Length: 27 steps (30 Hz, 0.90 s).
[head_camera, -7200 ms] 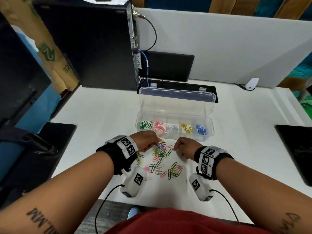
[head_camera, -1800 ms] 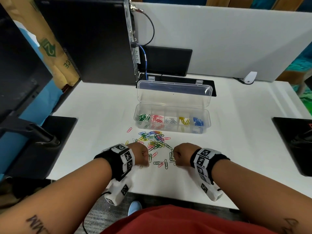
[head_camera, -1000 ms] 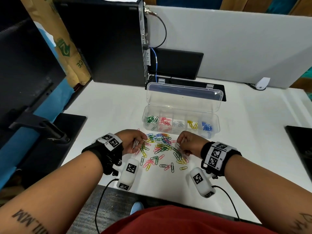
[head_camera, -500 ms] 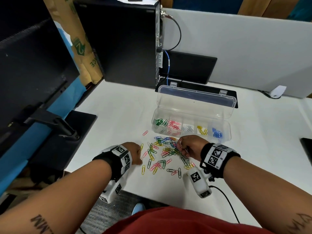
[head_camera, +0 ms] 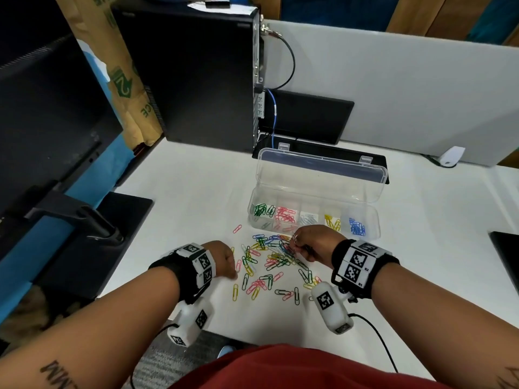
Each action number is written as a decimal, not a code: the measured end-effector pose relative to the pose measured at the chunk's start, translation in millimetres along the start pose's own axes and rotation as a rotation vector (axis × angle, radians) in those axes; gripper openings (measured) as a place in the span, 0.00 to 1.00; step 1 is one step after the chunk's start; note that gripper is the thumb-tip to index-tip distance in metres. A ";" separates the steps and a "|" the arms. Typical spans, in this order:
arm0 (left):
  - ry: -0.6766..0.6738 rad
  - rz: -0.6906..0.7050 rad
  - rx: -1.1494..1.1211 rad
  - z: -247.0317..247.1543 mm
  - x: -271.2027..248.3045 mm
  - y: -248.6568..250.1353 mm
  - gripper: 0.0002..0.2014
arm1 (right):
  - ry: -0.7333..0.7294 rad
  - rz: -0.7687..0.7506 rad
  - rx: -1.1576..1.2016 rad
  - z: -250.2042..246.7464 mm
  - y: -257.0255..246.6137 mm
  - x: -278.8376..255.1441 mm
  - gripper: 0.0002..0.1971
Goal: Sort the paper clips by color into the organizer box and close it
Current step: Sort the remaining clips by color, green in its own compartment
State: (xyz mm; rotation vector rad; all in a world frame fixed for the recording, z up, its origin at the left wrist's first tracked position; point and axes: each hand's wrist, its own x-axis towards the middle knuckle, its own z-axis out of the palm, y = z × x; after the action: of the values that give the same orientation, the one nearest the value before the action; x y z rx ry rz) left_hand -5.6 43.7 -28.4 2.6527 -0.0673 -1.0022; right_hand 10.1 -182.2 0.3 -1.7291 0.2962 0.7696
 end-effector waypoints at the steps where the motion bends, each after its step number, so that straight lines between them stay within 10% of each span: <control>1: 0.009 0.013 -0.010 -4.7 -0.1 1.6 0.16 | 0.008 -0.013 -0.022 -1.8 -2.8 -1.2 0.15; 19: -0.120 -0.016 -1.095 -67.1 29.1 120.8 0.12 | 0.160 0.184 0.142 -43.5 -33.9 10.9 0.14; 27: -0.127 -0.077 -1.094 -67.8 55.8 151.0 0.09 | 0.199 0.246 0.072 -57.0 -36.4 36.9 0.09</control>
State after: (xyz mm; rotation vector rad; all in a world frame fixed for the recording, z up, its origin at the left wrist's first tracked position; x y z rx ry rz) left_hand 90.3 -90.6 29.0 1.5978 0.4322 -0.8610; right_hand 77.7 -217.2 11.8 -1.7228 0.6745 0.7535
